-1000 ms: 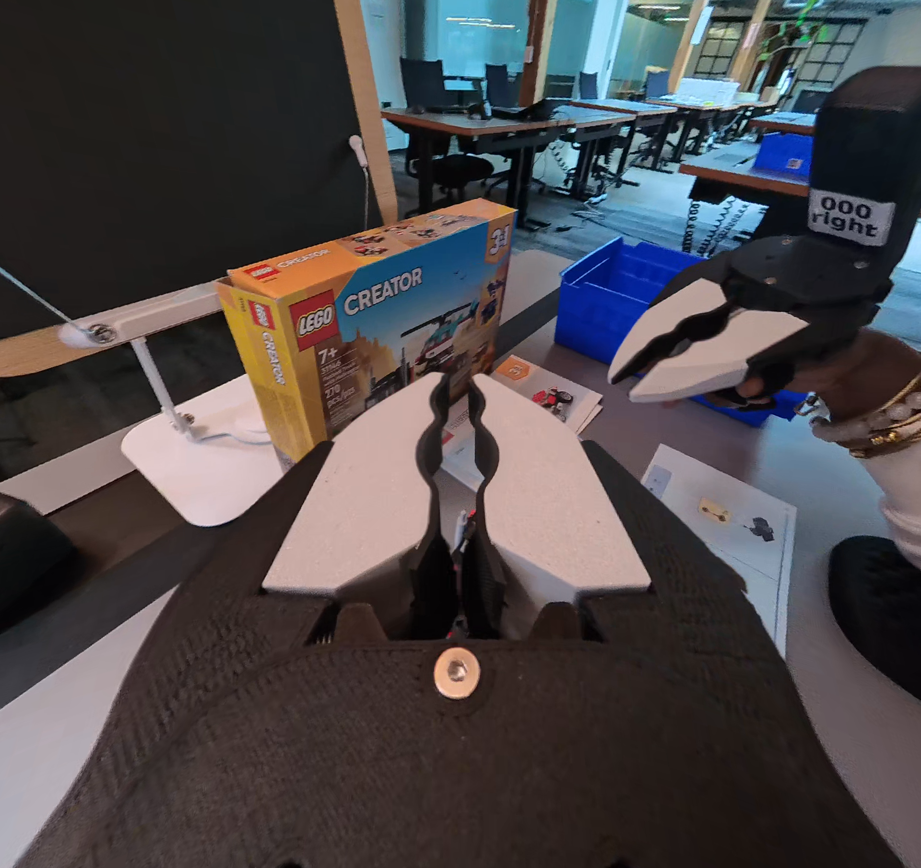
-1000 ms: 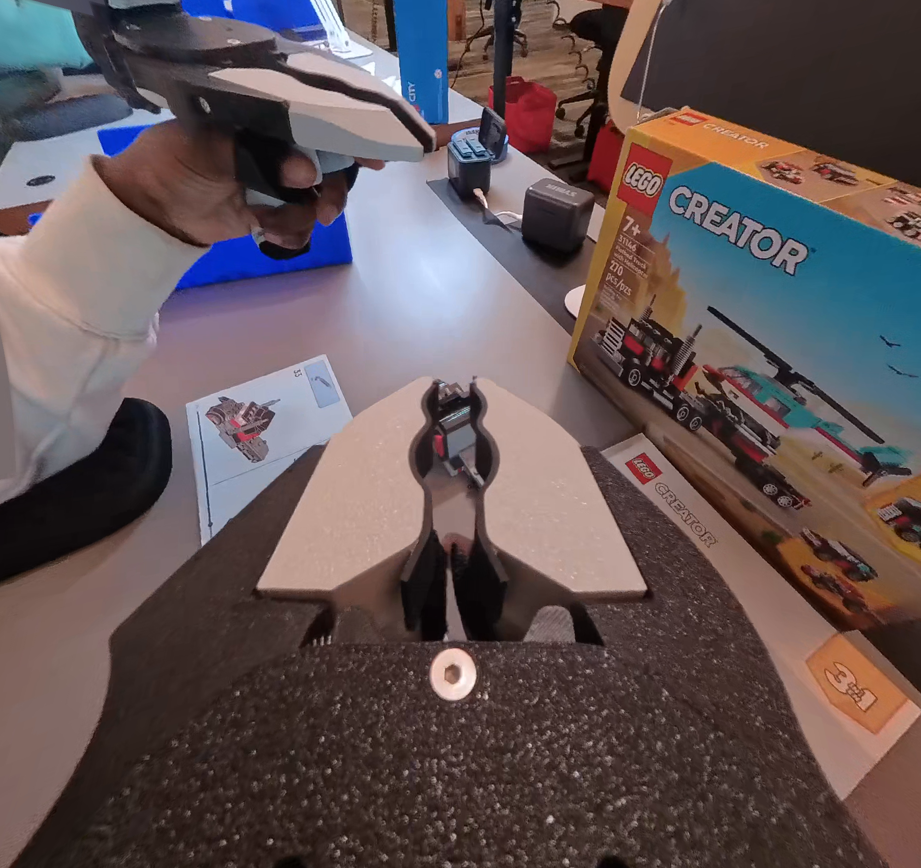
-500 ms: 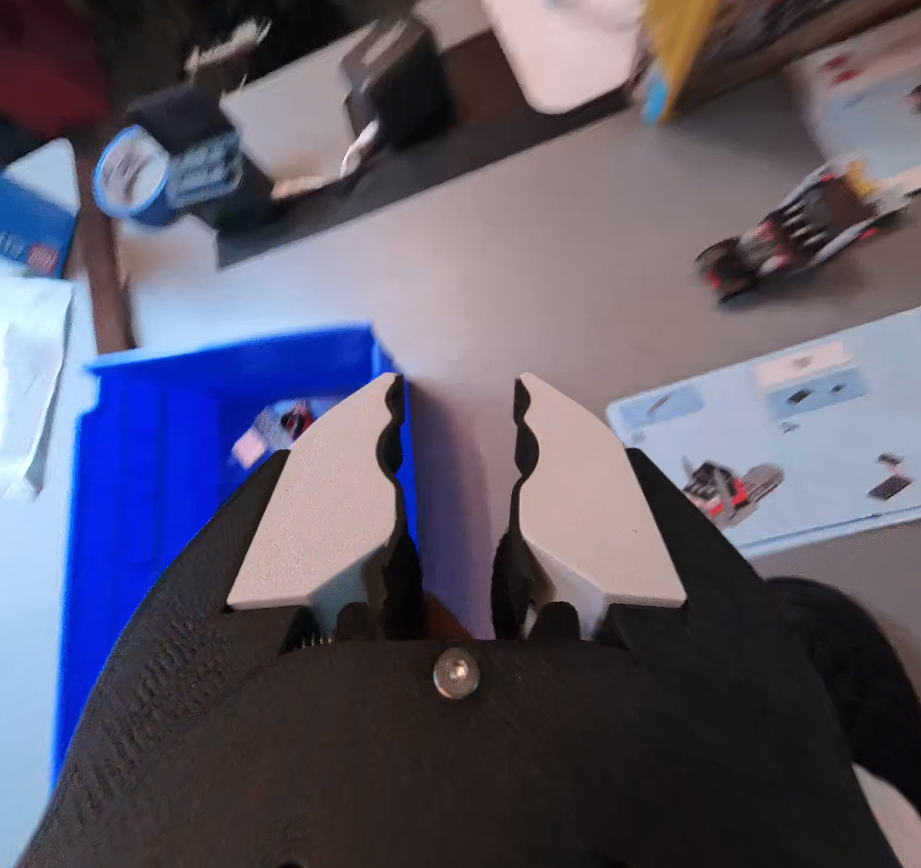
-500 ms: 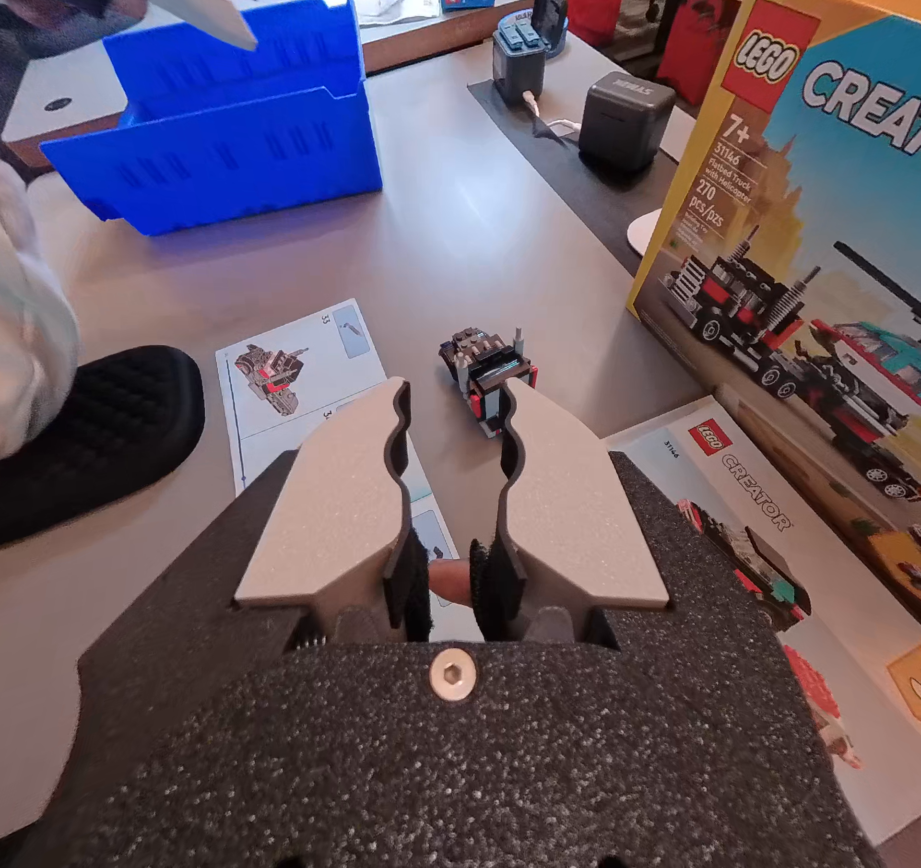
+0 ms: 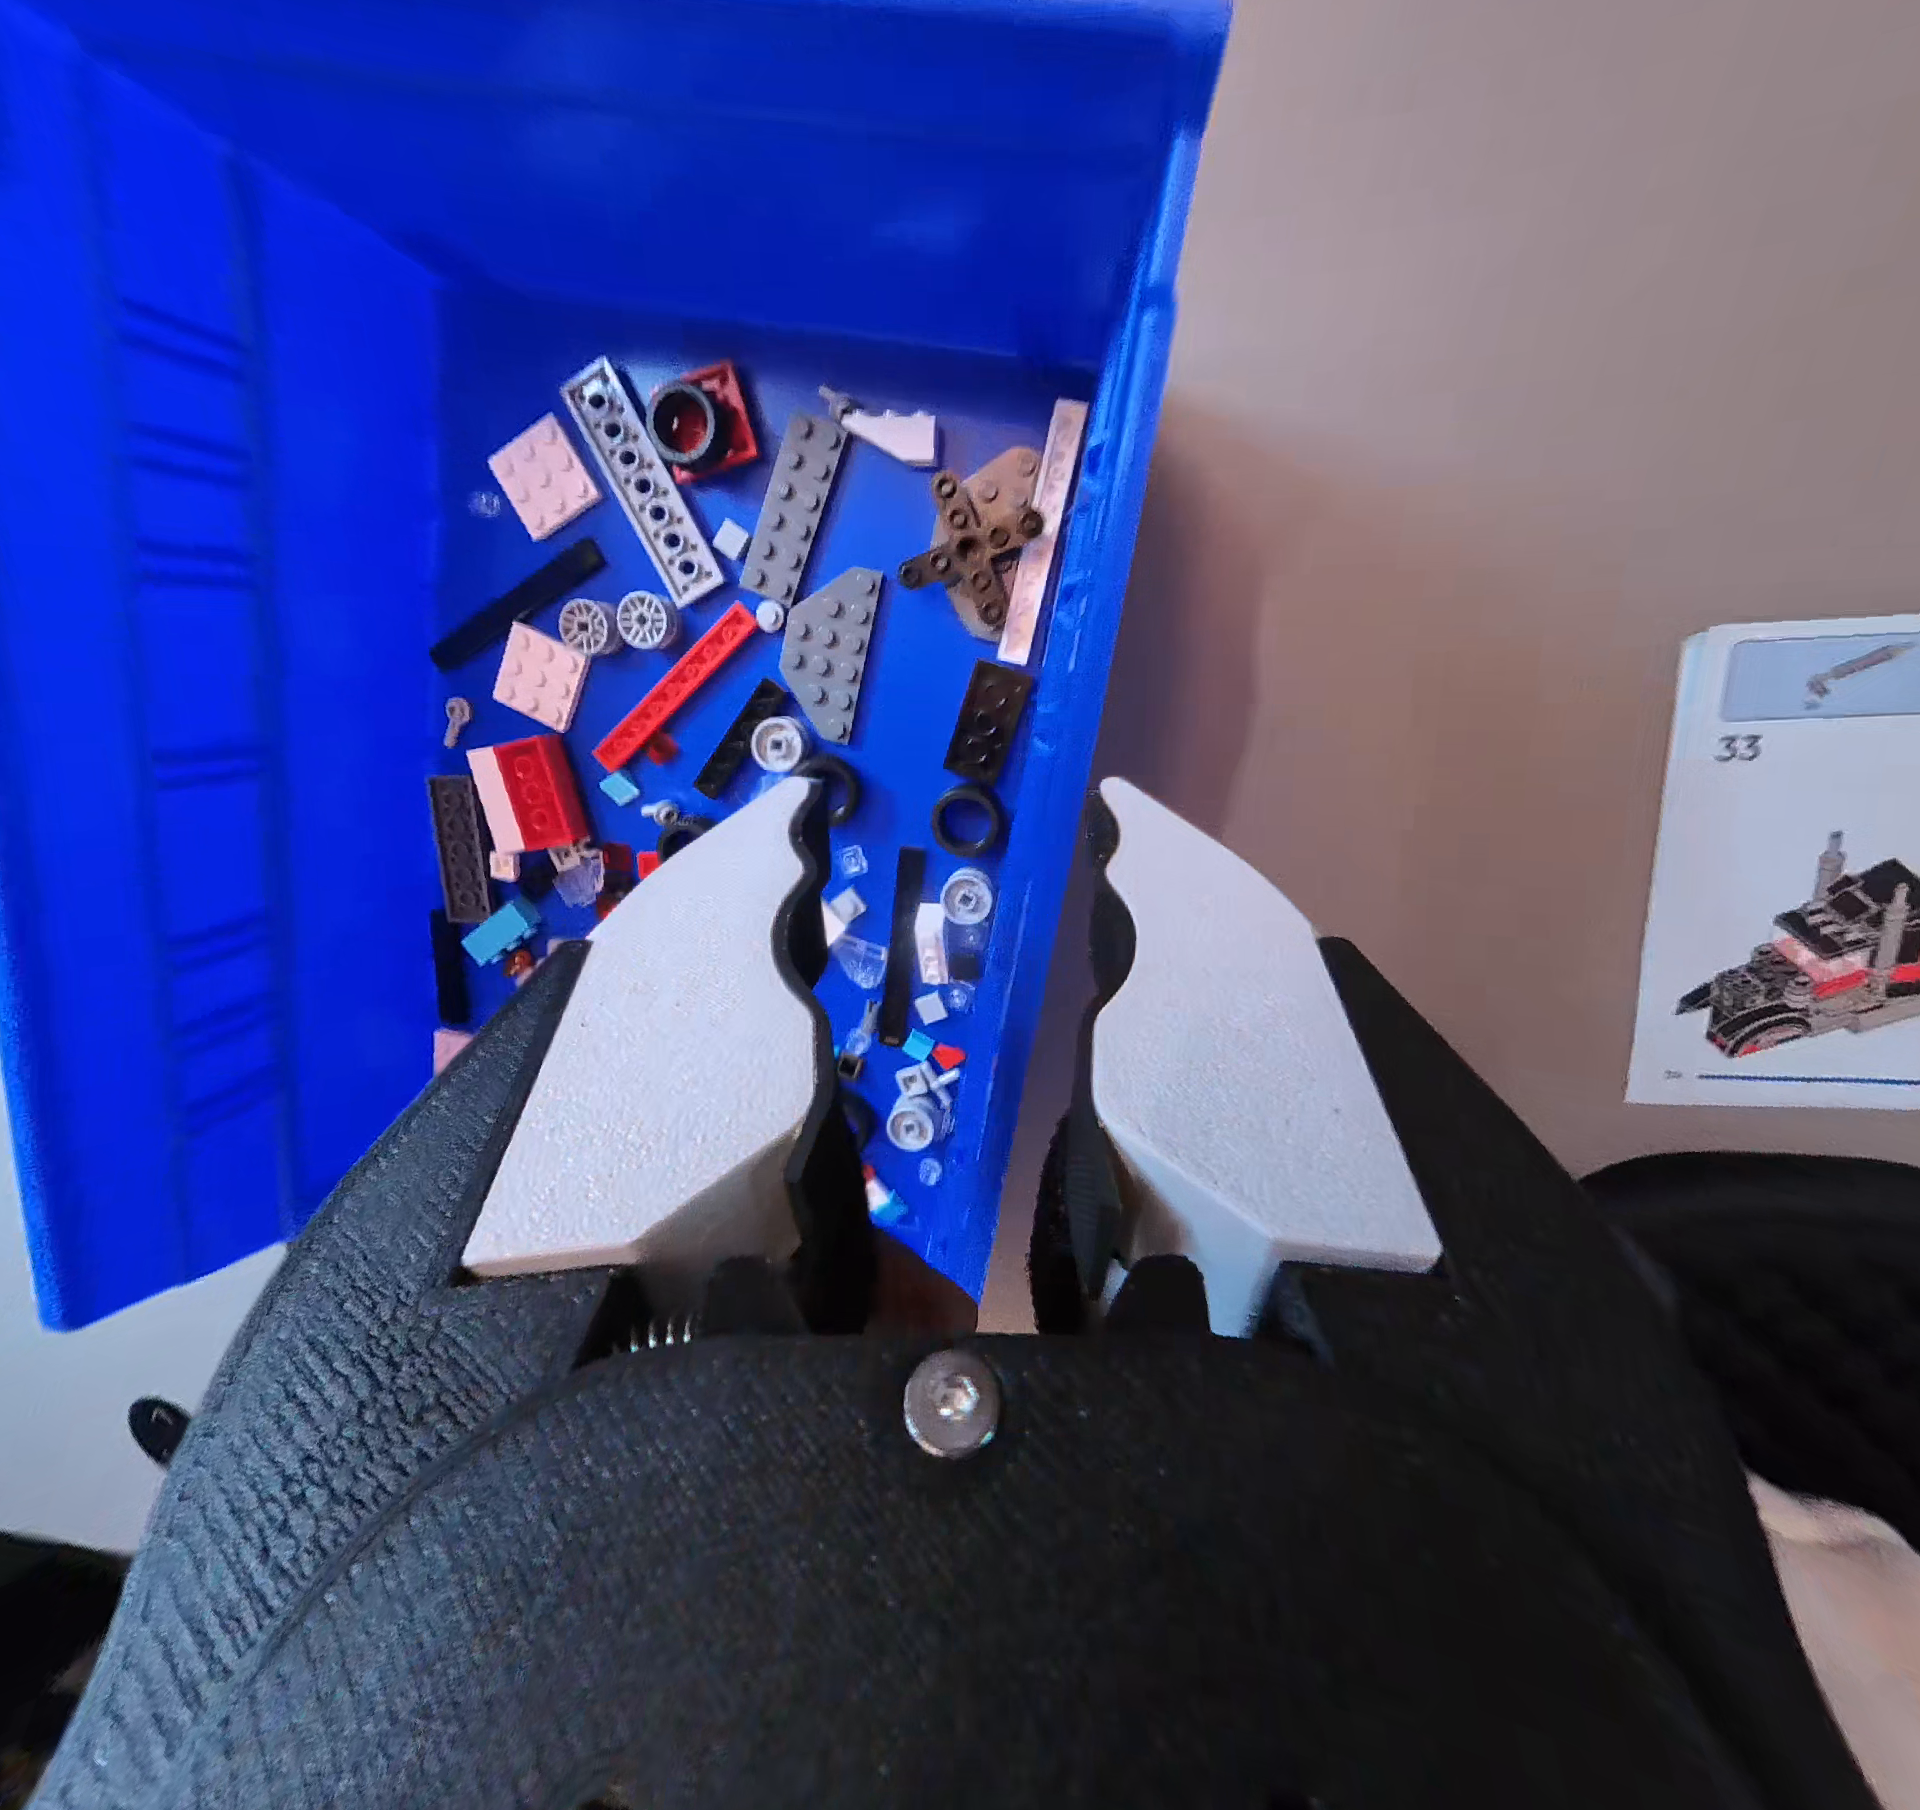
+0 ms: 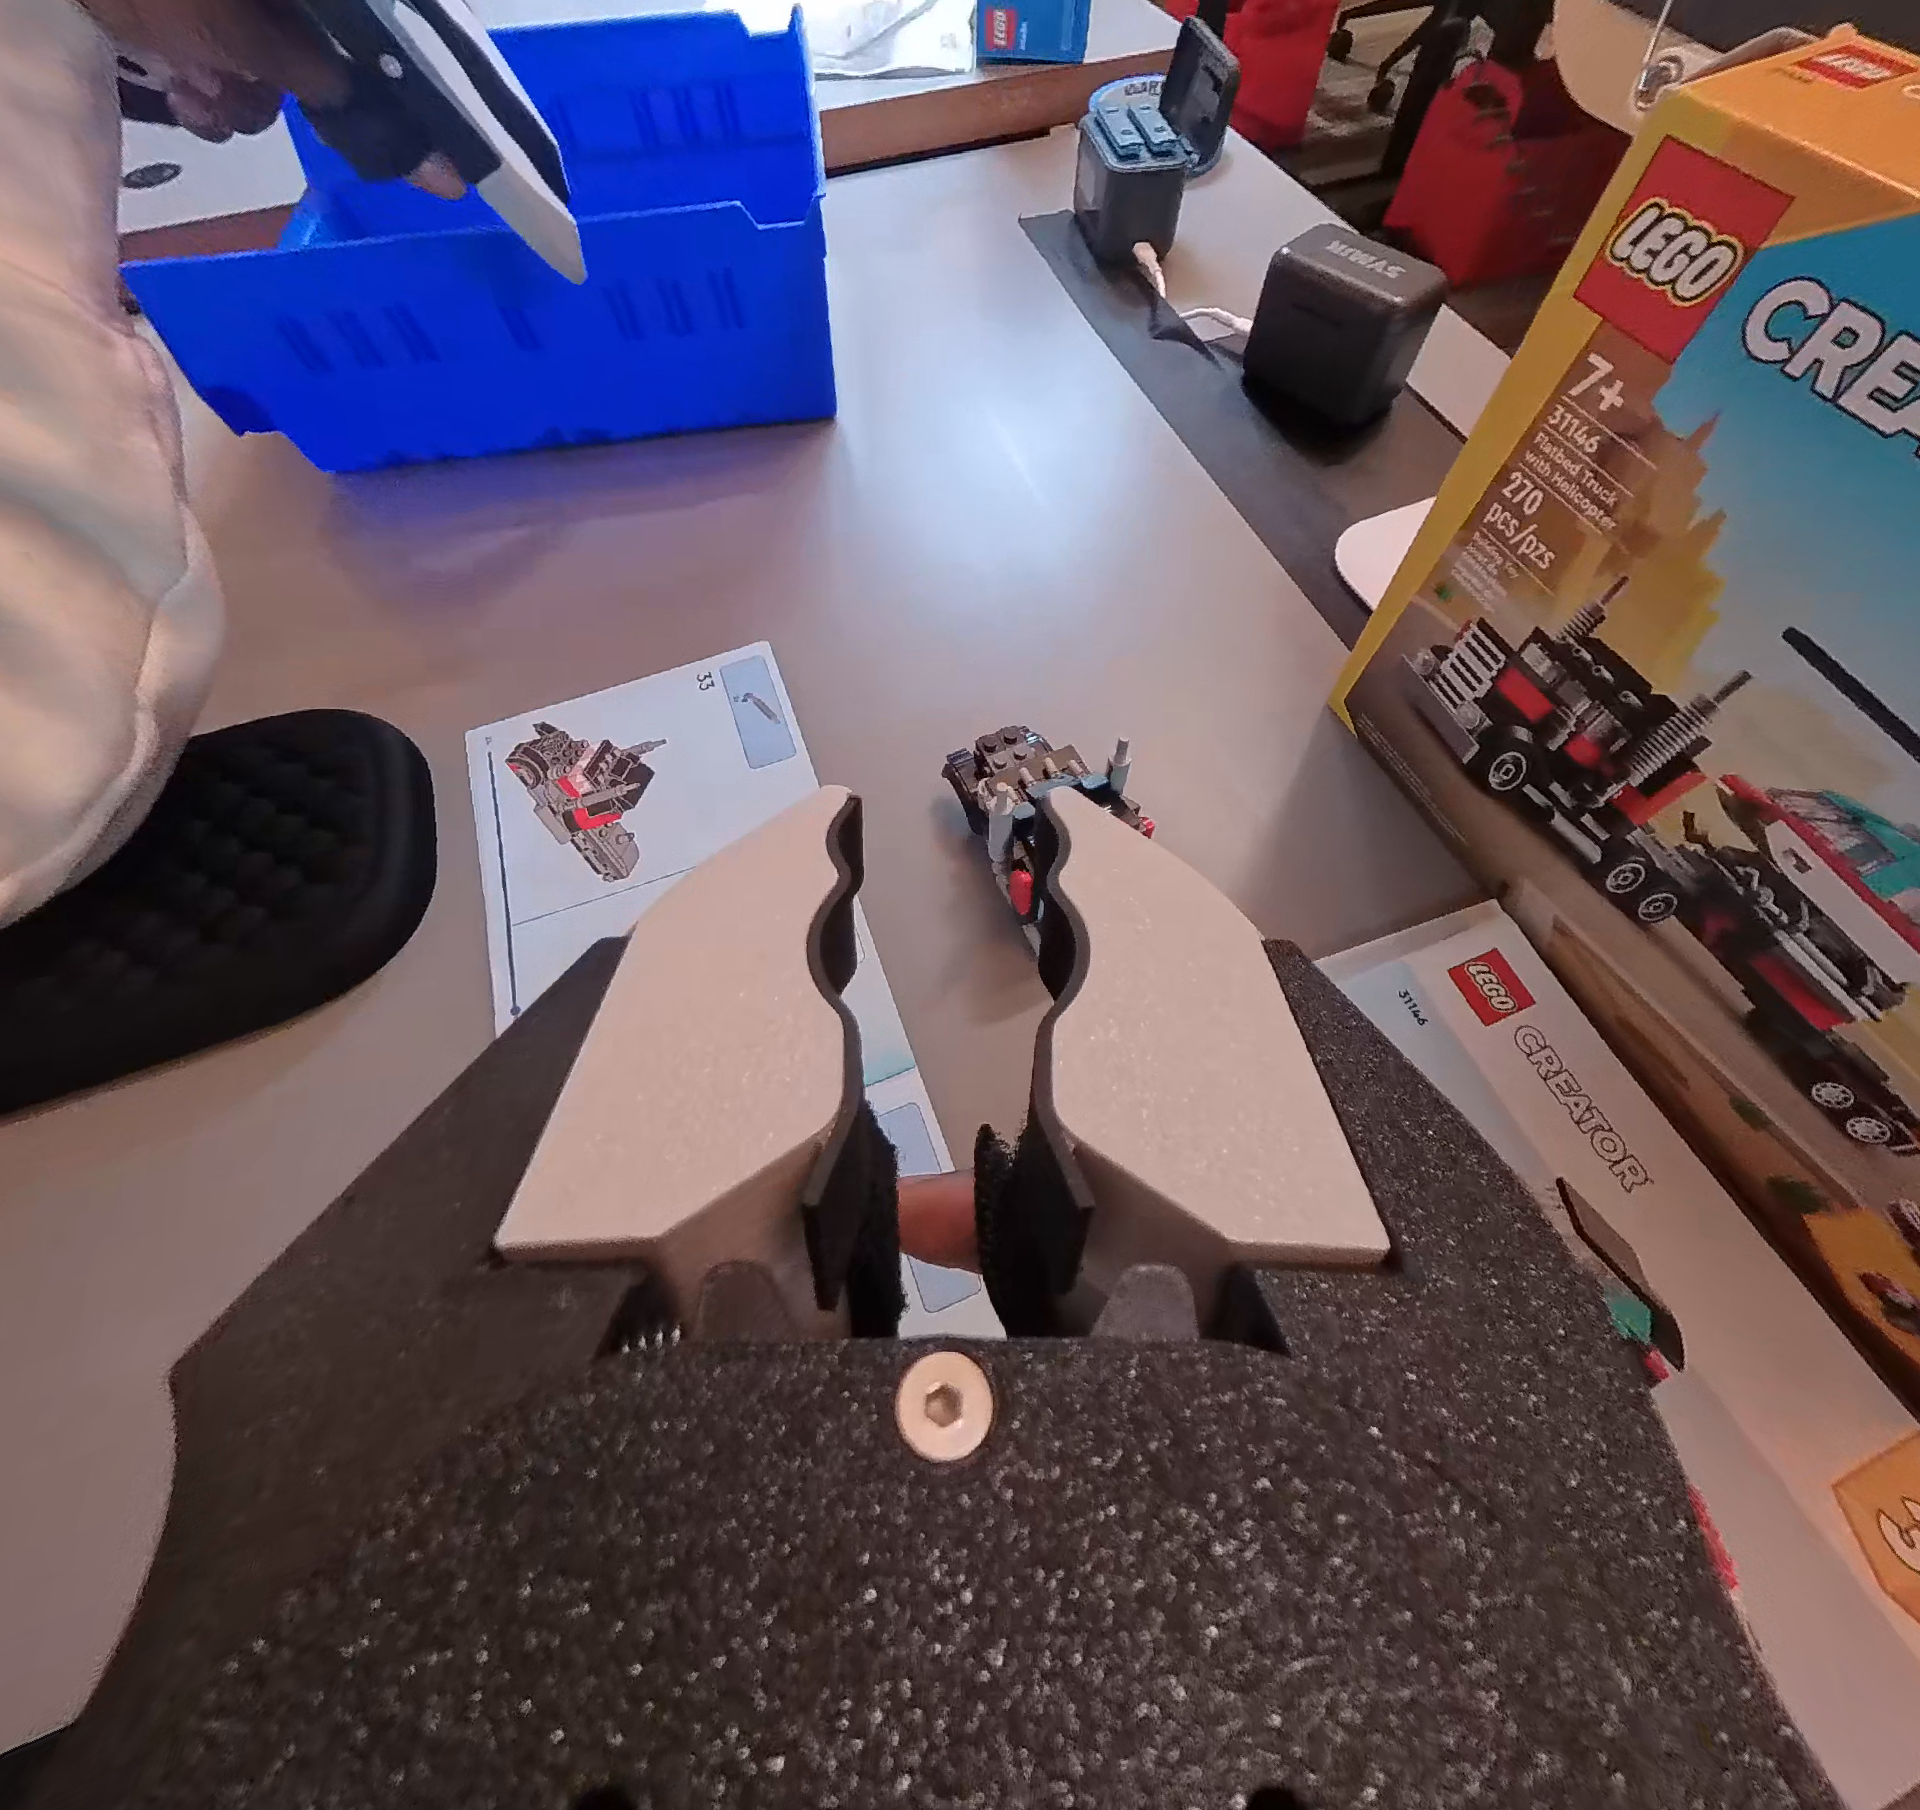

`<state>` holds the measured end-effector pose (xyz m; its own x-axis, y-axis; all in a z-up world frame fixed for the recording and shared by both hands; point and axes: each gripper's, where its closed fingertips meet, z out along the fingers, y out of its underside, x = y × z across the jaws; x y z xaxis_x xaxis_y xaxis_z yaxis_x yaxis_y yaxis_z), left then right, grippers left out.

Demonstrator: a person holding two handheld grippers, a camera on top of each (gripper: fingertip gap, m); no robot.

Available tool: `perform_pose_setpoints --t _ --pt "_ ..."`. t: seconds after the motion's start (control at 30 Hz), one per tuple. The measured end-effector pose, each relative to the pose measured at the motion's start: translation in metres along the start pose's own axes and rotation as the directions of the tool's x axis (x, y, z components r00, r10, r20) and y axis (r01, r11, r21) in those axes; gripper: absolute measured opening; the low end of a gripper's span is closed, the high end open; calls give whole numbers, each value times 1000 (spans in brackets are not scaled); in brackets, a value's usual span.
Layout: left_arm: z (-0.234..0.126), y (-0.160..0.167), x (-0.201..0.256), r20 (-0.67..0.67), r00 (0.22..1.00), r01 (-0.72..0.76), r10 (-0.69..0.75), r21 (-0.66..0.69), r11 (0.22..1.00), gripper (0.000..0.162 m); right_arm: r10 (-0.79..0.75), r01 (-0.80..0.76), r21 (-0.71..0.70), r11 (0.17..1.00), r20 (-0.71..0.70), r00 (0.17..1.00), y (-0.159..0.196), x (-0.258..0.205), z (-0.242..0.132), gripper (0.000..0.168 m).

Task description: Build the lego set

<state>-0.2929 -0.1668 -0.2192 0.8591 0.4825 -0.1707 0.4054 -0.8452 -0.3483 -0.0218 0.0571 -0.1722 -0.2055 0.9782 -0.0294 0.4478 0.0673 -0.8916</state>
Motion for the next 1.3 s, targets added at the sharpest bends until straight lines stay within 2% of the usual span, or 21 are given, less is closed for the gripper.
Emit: perform_pose_setpoints --t 0.07,0.13,0.17,0.2,0.3,0.4,0.57,0.7,0.8,0.9,1.0,1.07,1.13,1.23,1.3 --pt "6 4 2 -25 1000 -4 3 -28 1000 45 2 -2 8 1000 0 1000 -1 0 0 32" --pt "19 7 21 -153 988 -2 -10 -77 997 25 22 -21 20 1000 -20 1000 -3 5 -1 32" --pt "25 14 30 -200 980 -10 -19 -145 989 29 32 -32 23 999 -27 999 -3 6 -2 31" --pt "28 18 31 -183 983 -31 -4 -185 982 18 35 -35 23 999 -27 999 -3 6 -2 31" --pt "23 20 47 -213 976 -103 54 -228 968 10 13 -12 27 1000 -36 999 -4 7 -5 30" --pt "17 13 76 -290 951 -180 112 -221 958 11 13 -12 38 999 -39 999 -5 8 -7 29" --pt "18 -5 111 -305 934 -257 184 -219 941 11 4 -3 19 1000 -55 998 -1 11 -7 28" --pt "21 -23 122 -262 937 -282 230 -182 942 12 -2 3 15 1000 -56 998 0 11 -7 27" --pt "10 -39 127 -251 922 -320 296 -59 946 20 -6 7 17 1000 -44 999 0 10 -6 27" --pt "-31 -71 128 -217 906 -309 363 247 919 29 -21 22 12 1000 -38 999 1 8 -6 29" --pt "-91 -107 101 -54 948 -224 315 590 776 46 -41 41 -8 999 -32 999 3 6 -9 35" --pt "-125 -116 83 10 972 -167 235 735 657 56 -60 59 -48 997 -17 998 10 4 -10 40" --pt "-147 -116 65 35 987 -122 155 795 594 65 -64 66 -97 993 20 998 19 -2 -9 46" --pt "-162 -112 50 41 996 -77 77 830 553 89 -66 85 -187 979 104 992 34 -16 -8 59" --pt "-170 -108 49 47 996 -80 75 837 541 93 -70 101 -238 966 137 988 41 -23 -9 68"
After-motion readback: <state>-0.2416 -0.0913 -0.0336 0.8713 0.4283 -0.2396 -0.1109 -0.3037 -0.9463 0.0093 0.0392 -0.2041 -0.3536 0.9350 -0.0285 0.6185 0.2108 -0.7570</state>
